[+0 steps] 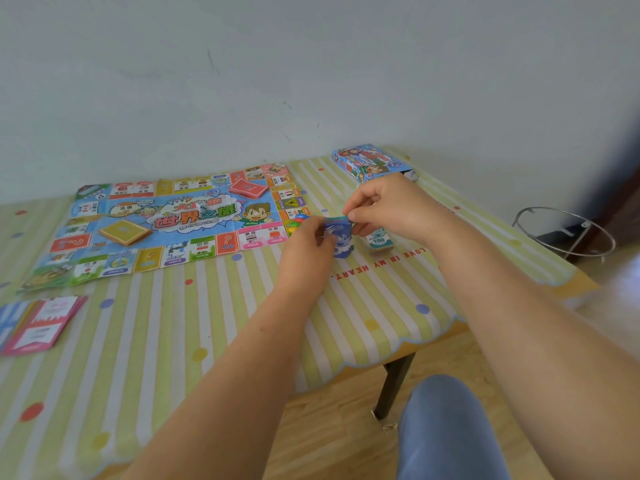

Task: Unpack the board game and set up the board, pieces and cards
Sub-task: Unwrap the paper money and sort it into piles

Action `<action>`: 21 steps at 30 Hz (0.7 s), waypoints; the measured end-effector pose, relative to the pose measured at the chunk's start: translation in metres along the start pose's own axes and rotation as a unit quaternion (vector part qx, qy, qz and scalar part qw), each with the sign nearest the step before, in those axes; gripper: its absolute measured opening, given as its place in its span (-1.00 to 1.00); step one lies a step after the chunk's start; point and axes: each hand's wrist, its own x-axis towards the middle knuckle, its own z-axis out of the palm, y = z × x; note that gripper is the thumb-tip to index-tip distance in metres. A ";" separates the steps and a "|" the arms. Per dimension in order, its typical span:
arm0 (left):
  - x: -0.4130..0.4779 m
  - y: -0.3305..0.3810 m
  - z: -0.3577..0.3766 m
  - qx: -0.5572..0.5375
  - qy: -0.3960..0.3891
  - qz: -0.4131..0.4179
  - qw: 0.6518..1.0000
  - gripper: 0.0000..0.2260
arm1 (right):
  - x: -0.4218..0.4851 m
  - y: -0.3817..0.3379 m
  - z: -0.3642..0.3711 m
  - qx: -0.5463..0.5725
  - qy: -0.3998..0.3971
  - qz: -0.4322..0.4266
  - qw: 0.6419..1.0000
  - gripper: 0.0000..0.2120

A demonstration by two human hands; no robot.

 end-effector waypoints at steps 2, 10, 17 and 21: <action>0.001 -0.001 0.001 0.003 0.001 -0.004 1.000 -0.84 | 0.000 0.000 -0.001 0.013 -0.002 0.004 1.000 -0.88; 0.001 -0.001 0.001 0.004 -0.006 -0.009 1.000 -0.87 | 0.008 0.008 -0.022 -0.204 0.022 0.029 0.978 -0.87; 0.002 0.000 0.001 0.004 -0.012 -0.012 1.000 -0.89 | 0.007 0.006 -0.019 -0.349 -0.086 0.074 0.930 -0.61; 0.001 0.001 0.000 -0.002 -0.011 -0.015 1.000 -0.91 | 0.010 0.005 -0.016 -0.381 -0.089 0.084 0.917 -0.63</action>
